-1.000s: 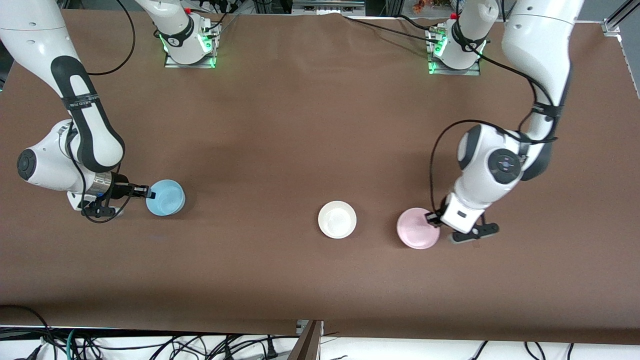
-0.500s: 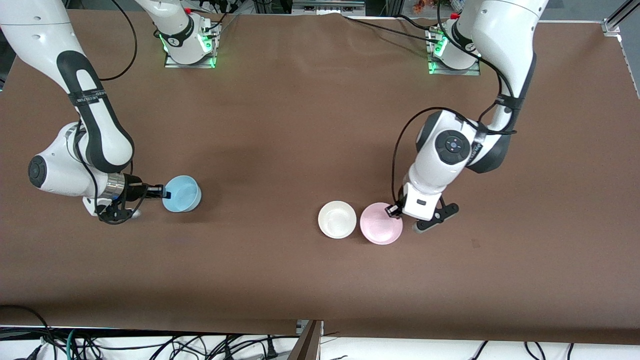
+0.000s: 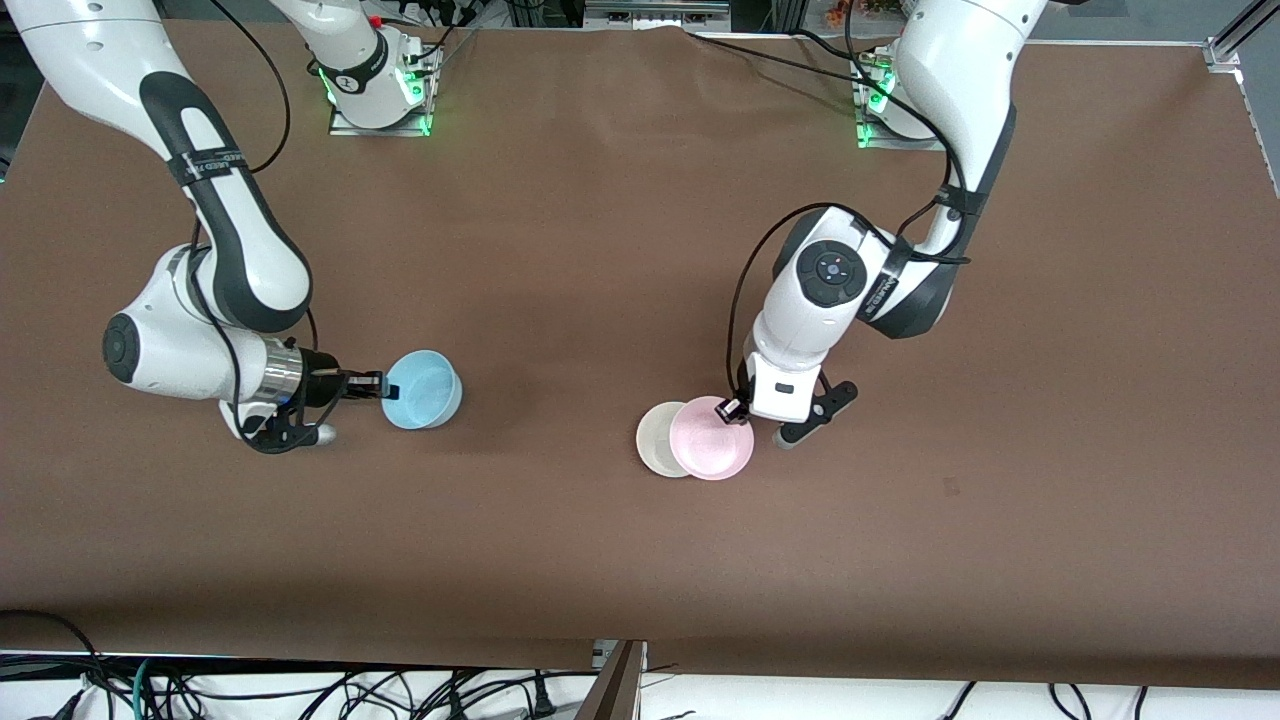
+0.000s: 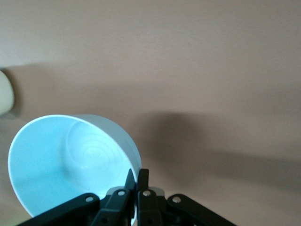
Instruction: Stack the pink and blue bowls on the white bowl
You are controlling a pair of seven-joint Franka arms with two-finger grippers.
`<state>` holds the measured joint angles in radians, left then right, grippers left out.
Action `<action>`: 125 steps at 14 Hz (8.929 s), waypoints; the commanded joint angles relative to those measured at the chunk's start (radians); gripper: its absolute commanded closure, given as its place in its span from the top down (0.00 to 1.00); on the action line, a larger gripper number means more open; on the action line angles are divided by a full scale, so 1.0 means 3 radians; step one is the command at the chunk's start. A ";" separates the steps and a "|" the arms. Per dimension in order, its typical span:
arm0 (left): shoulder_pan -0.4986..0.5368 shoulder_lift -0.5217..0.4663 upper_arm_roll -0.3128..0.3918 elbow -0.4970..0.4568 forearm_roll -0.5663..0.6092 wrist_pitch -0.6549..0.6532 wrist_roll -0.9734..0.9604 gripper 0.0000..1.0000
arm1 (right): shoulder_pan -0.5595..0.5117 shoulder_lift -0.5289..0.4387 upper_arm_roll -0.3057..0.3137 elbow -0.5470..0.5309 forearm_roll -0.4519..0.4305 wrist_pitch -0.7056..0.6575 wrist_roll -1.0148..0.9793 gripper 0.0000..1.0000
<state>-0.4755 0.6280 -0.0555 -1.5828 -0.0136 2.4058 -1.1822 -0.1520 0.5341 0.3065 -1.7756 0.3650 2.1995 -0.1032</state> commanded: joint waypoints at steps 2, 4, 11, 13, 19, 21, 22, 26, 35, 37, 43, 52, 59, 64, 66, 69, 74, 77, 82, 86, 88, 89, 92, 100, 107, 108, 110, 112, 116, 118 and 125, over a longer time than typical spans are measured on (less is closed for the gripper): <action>-0.0133 0.0105 0.0062 0.0132 0.0010 -0.0068 -0.0201 0.00 | 0.0107 0.0025 0.0088 0.0181 -0.0092 -0.0060 0.0277 0.00; -0.0143 0.0105 0.0062 0.0132 0.0005 -0.0063 -0.0272 0.00 | 0.0154 0.0020 0.0078 0.0187 -0.0087 -0.0060 0.0329 0.00; -0.0266 0.0320 0.0068 0.0357 0.0020 -0.0058 -0.0559 0.00 | 0.0287 0.0050 0.0078 0.0207 -0.0087 -0.0009 0.0615 0.00; -0.0276 0.0330 0.0068 0.0357 0.0020 -0.0058 -0.0559 0.00 | 0.0302 0.0050 0.0078 0.0243 -0.0087 -0.0009 0.0666 0.00; -0.0276 0.0392 0.0083 0.0362 0.0030 -0.0043 -0.0564 0.00 | 0.0419 0.0076 0.0078 0.0289 -0.0087 0.0001 0.0911 0.00; -0.0276 0.0422 0.0103 0.0367 0.0066 -0.0038 -0.0584 0.00 | 0.0450 0.0091 0.0078 0.0289 -0.0082 0.0047 0.0932 0.00; -0.0276 0.0443 0.0103 0.0367 0.0071 -0.0038 -0.0605 0.00 | 0.0450 0.0096 0.0078 0.0289 -0.0087 0.0067 0.0957 0.00; -0.0281 0.0474 0.0103 0.0439 0.0066 -0.0038 -0.0620 0.17 | 0.0466 0.0096 0.0078 0.0294 -0.0087 0.0067 0.0973 0.00; -0.0271 0.0397 0.0210 0.0759 0.0076 -0.0520 -0.0626 0.52 | 0.0741 0.0203 0.0067 0.0407 -0.0112 0.0297 0.1453 0.00; -0.0200 0.0402 0.0221 0.1148 0.0066 -0.1139 -0.0473 0.52 | 0.0828 0.0249 0.0067 0.0412 -0.0184 0.0445 0.1708 0.00; 0.0158 0.0316 0.0211 0.1722 0.0051 -0.2107 0.0288 0.52 | 0.1319 0.0586 0.0016 0.0820 -0.0816 0.0747 0.3118 0.00; 0.0996 -0.0094 0.0190 0.1727 0.0025 -0.2839 0.2348 0.53 | 0.1841 0.0970 -0.0194 0.1501 -0.0971 0.0712 0.3759 0.00; 0.1252 -0.0242 0.0206 0.1610 0.0045 -0.3044 0.3357 0.53 | 0.1984 0.1139 -0.0173 0.1669 -0.0742 0.0691 0.3923 0.00; 0.1335 -0.0457 0.0206 0.1293 0.0071 -0.3008 0.3685 0.51 | 0.2051 0.1303 -0.0173 0.1920 -0.0726 0.0691 0.4123 0.00; 0.1335 -0.0457 0.0206 0.1267 0.0071 -0.2978 0.3685 0.51 | 0.2051 0.1349 -0.0173 0.1991 -0.0726 0.0696 0.4123 0.00; 0.1335 -0.0538 0.0206 0.1135 0.0076 -0.2901 0.3685 0.51 | 0.2051 0.1446 -0.0173 0.2068 -0.0726 0.0727 0.4128 0.00; 0.1335 -0.0968 0.0206 0.0389 0.0081 -0.2406 0.3690 0.52 | 0.2076 0.1507 -0.0178 0.2074 -0.0736 0.0778 0.4123 0.00; 0.1340 -0.1055 0.0206 0.0255 0.0081 -0.2364 0.3827 0.52 | 0.2081 0.1518 -0.0188 0.2074 -0.0757 0.0783 0.4118 0.00; 0.1381 -0.1076 0.0206 0.0214 0.0081 -0.2359 0.3879 0.54 | 0.2081 0.1553 -0.0193 0.2074 -0.0772 0.0793 0.4092 0.00; 0.1381 -0.1071 0.0206 0.0219 0.0076 -0.2354 0.3879 0.56 | 0.2102 0.1594 -0.0209 0.2074 -0.0797 0.0834 0.4097 0.00; 0.1376 -0.1066 0.0200 0.0219 0.0076 -0.2334 0.3874 0.66 | 0.2102 0.1605 -0.0219 0.2074 -0.0813 0.0839 0.4097 0.00; 0.1375 -0.1055 0.0200 0.0224 0.0076 -0.2318 0.3874 0.69 | 0.2102 0.1615 -0.0224 0.2074 -0.0813 0.0839 0.4097 0.00; 0.1375 -0.1055 0.0200 0.0224 0.0071 -0.2293 0.3874 0.83 | 0.2107 0.1615 -0.0224 0.2074 -0.0874 0.0829 0.4102 0.05; 0.1370 -0.0994 0.0200 0.0265 0.0025 -0.2170 0.3849 1.00 | 0.2015 0.1482 -0.0311 0.2585 -0.0895 -0.0346 0.3985 1.00; 0.1355 -0.0989 0.0200 0.0280 0.0025 -0.2165 0.3828 1.00 | 0.1785 0.0926 -0.0714 0.2549 -0.0920 -0.1603 0.2092 1.00; 0.1355 -0.0963 0.0200 0.0346 0.0030 -0.2165 0.3823 1.00 | 0.1714 0.0763 -0.0781 0.2483 -0.0920 -0.1736 0.1728 1.00; 0.1335 -0.0872 0.0200 0.0510 0.0051 -0.2170 0.3823 1.00 | 0.1454 0.0263 -0.0817 0.2015 -0.0941 -0.1896 0.1201 1.00; 0.1319 -0.0841 0.0211 0.0526 0.0061 -0.2170 0.3828 1.00 | 0.1152 -0.0290 -0.0812 0.1422 -0.0941 -0.1896 0.0674 1.00; 0.1350 -0.0800 0.0206 0.0567 0.0040 -0.2170 0.3833 1.00 | 0.0855 -0.1109 -0.0873 0.0995 -0.1114 -0.2171 0.0528 1.00; 0.1335 -0.0794 0.0206 0.0567 0.0056 -0.2165 0.3828 1.00 | 0.0778 -0.1421 -0.0985 0.0974 -0.1150 -0.2193 0.0528 1.00; 0.1329 -0.0794 0.0211 0.0567 0.0066 -0.2165 0.3828 1.00 | 0.0757 -0.1673 -0.1068 0.0928 -0.1375 -0.2586 0.0462 1.00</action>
<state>-0.0729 0.3765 0.0065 -1.4408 -0.0087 1.7627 -0.0416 0.0792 0.0480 -0.0185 -1.4740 -0.0244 1.4485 0.0572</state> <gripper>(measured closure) 0.000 0.000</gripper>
